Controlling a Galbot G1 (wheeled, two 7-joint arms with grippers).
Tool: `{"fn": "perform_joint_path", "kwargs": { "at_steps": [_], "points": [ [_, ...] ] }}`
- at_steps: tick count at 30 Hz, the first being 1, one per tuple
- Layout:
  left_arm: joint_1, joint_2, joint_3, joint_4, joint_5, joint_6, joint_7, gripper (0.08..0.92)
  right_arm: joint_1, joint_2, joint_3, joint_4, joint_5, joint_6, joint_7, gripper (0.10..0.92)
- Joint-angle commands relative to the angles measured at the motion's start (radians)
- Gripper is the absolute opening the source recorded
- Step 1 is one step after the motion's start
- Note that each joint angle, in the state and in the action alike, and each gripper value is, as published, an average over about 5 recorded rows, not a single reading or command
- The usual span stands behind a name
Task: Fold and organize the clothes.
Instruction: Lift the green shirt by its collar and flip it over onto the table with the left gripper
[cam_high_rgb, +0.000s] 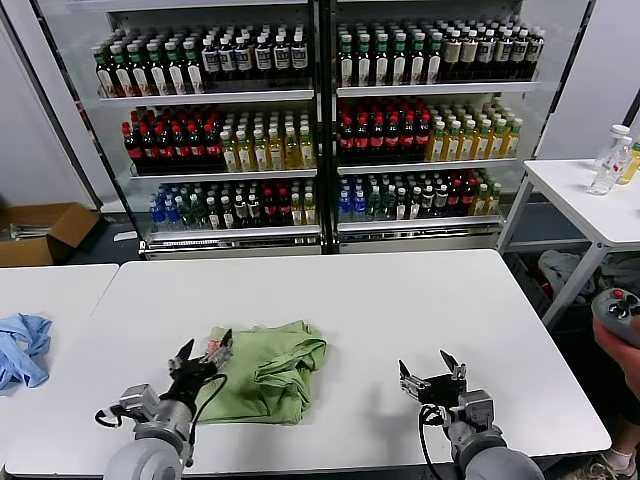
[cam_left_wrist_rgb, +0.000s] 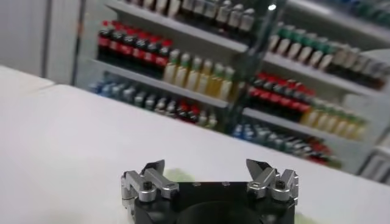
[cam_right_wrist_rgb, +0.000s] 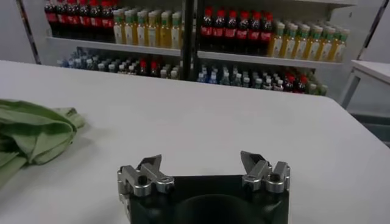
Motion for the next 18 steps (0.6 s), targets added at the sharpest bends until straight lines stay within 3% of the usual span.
{"fn": "perform_joint_path", "kwargs": {
  "at_steps": [1, 13, 18],
  "points": [
    [0.016, 0.010, -0.059, 0.113, 0.013, 0.002, 0.025, 0.823, 0.011, -0.003, -0.002, 0.000, 0.004, -0.002, 0.001, 0.823],
    [0.021, -0.003, -0.021, 0.124, -0.032, 0.045, 0.125, 0.822, 0.018, -0.003, -0.009, 0.001, 0.005, -0.005, 0.003, 0.823],
    [0.013, -0.008, -0.040, 0.135, -0.124, 0.047, 0.150, 0.731, 0.019, -0.002, -0.010, 0.003, 0.006, -0.005, 0.003, 0.823]
  ]
}}
